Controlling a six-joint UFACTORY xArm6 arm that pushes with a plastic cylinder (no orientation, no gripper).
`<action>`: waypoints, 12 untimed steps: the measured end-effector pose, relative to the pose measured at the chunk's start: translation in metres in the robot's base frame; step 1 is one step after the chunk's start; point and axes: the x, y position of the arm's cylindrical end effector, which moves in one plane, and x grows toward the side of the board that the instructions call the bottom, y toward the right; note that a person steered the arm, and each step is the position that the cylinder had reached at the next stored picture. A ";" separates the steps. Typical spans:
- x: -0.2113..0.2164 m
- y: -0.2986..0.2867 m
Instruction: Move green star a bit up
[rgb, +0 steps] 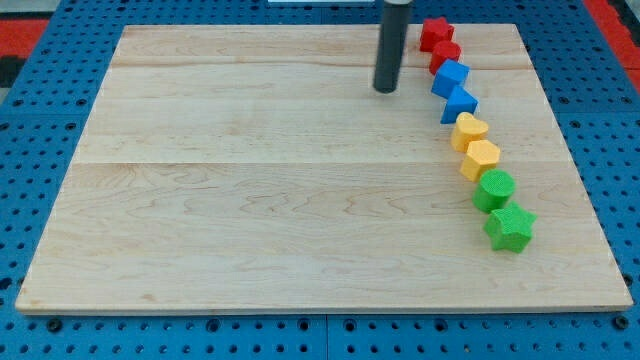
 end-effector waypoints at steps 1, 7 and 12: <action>0.043 -0.020; 0.267 0.105; 0.225 0.134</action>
